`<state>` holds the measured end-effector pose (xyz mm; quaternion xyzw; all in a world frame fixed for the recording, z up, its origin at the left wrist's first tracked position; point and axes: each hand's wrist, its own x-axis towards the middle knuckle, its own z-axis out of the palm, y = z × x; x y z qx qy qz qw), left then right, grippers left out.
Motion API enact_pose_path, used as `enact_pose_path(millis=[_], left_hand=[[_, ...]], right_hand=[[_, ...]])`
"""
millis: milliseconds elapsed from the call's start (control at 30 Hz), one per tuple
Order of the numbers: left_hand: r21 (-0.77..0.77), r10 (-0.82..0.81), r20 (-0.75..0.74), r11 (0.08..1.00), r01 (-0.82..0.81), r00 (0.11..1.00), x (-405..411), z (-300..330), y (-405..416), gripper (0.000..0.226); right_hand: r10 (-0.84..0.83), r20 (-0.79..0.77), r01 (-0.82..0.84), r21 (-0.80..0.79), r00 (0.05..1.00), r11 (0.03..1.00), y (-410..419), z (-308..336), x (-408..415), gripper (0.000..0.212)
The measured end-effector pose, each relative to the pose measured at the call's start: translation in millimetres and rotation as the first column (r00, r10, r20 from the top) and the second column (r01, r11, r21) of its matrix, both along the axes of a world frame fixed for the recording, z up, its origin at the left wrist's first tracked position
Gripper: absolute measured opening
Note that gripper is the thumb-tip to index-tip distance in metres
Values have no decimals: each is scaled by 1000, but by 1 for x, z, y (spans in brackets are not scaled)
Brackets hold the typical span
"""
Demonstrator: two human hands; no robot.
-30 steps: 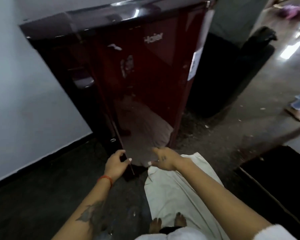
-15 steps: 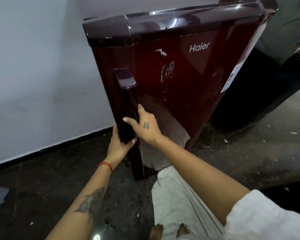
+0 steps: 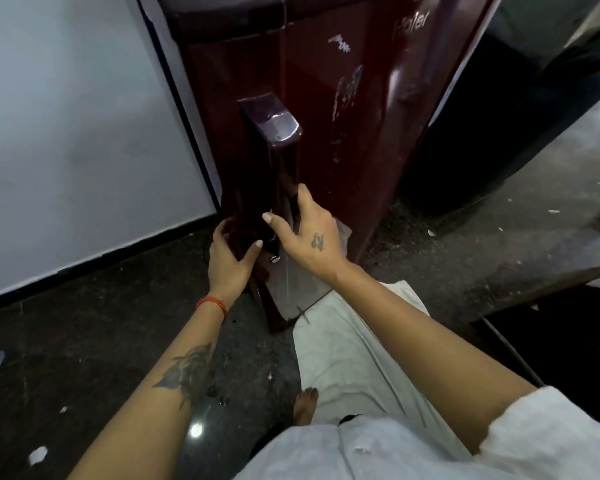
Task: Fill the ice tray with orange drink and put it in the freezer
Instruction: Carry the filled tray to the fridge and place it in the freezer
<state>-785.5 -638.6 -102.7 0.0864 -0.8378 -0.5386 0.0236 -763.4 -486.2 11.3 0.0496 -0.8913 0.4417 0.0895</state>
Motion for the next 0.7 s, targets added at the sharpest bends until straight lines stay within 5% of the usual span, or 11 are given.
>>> enact_pose_path(millis=[200,400,567,700], left_hand=[[119,-31,-8,992,32,999,67,-12,40,77],[21,-16,49,1000,15,999,134,-18,99,68],[53,-201,94,979,197,975,176,-9,141,54],[169,-457,127,885,434,881,193,4,175,75]], right_hand=[[-115,-63,110,-86,991,990,43,-11,63,26],[-197,-22,190,-173,980,966,100,-14,121,36],[-371,63,376,-166,927,912,155,-15,175,54],[-599,8,587,-211,801,782,172,-27,225,53]])
